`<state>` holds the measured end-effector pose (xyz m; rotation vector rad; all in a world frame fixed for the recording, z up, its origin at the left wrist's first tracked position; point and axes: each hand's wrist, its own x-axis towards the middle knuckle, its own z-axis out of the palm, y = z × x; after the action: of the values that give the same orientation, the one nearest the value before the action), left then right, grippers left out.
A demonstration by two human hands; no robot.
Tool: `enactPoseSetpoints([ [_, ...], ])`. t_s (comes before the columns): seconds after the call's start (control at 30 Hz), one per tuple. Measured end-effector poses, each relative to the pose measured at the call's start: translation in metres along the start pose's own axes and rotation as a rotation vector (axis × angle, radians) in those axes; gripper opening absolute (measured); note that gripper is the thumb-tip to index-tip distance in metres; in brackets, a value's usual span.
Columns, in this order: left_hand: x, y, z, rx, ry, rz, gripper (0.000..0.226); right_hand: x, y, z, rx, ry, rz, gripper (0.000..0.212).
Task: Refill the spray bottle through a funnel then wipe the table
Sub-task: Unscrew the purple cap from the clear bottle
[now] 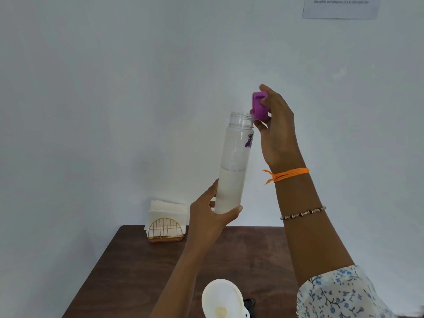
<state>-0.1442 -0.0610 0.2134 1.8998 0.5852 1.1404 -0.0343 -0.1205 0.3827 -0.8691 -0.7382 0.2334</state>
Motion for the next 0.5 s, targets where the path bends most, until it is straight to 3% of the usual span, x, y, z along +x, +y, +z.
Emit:
enactPoseSetpoints([
  [0.23, -0.01, -0.009, 0.002, -0.017, 0.001, -0.034, 0.066, -0.034, 0.03, -0.042, 0.147, 0.049, 0.134, 0.012],
  [0.5, -0.021, -0.015, 0.006, -0.095, -0.017, -0.041, 0.064, -0.108, 0.107, -0.105, -0.009, 0.172, 0.34, 0.009],
])
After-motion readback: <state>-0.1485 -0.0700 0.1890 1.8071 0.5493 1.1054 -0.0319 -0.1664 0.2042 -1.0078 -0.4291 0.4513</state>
